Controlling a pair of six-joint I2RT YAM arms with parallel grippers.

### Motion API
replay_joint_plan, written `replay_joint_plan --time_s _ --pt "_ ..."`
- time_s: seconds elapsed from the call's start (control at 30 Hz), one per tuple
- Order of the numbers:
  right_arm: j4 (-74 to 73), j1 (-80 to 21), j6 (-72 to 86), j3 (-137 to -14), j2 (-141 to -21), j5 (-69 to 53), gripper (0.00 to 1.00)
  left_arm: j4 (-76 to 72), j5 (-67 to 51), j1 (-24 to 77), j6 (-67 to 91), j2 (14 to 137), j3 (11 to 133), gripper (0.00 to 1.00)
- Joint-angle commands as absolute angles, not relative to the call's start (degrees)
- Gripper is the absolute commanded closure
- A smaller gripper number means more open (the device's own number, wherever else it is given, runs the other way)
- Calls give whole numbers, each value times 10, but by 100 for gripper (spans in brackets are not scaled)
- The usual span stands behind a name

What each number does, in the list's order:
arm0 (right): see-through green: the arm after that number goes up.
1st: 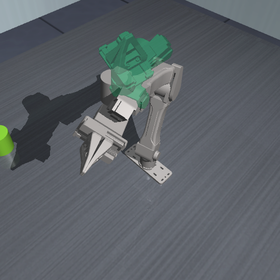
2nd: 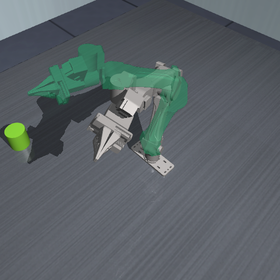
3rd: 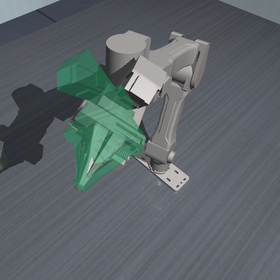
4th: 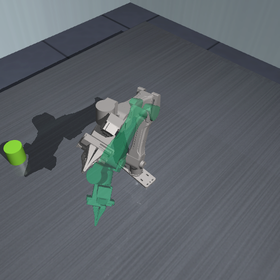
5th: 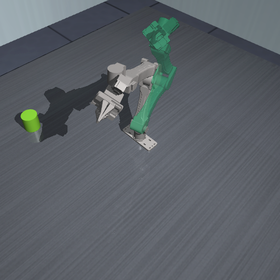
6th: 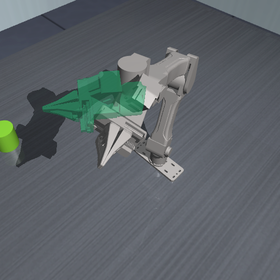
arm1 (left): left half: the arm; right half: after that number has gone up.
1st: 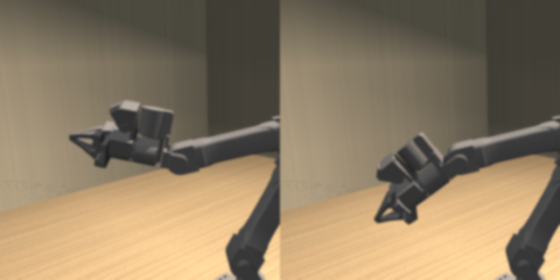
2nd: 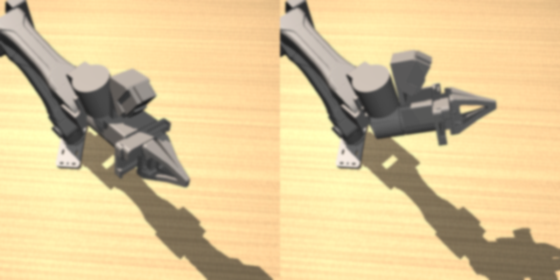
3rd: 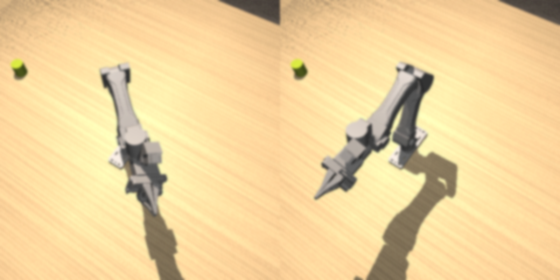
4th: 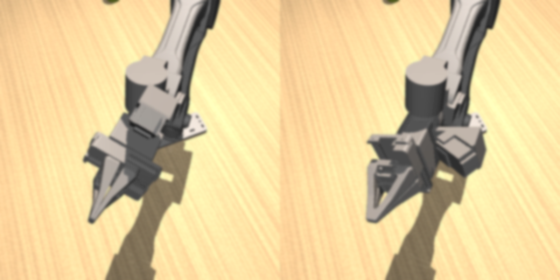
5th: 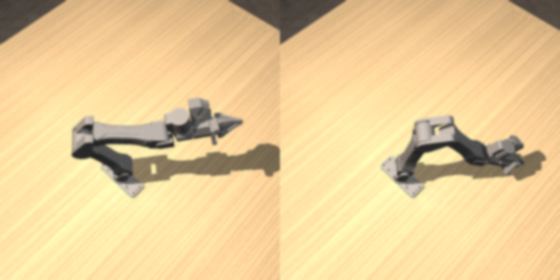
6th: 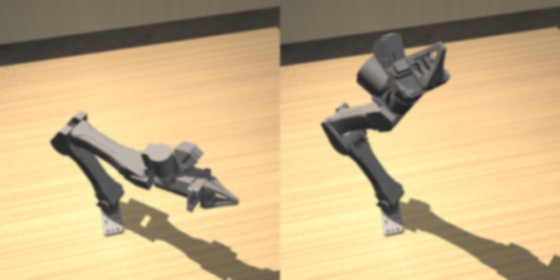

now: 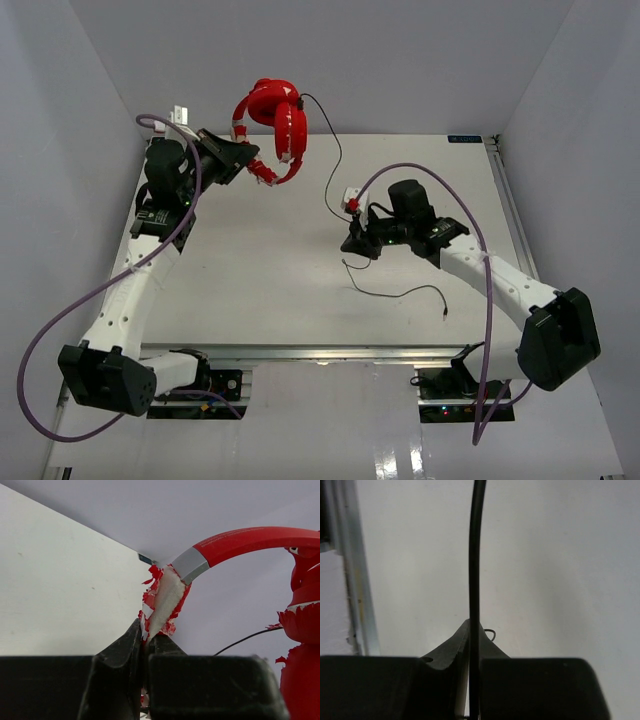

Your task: Wrap the headphones

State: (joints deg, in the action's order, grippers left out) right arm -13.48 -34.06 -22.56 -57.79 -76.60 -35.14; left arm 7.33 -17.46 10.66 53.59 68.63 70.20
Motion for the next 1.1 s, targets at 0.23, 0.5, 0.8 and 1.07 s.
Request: replay_joint_plan --time_s 0.23,0.5,0.8,1.07 --pt "-291 -424 -459 -560 -726 291 92 97 44 130 403 799 700 100" --pt "-225 -479 -573 -572 -758 414 92 171 100 236 278 941 741 100" --pt "-312 -536 -567 -705 -811 341 92 192 59 309 235 1030 795 100" --pt "-318 -514 -519 -738 -805 263 92 154 -18 362 221 1006 748 100"
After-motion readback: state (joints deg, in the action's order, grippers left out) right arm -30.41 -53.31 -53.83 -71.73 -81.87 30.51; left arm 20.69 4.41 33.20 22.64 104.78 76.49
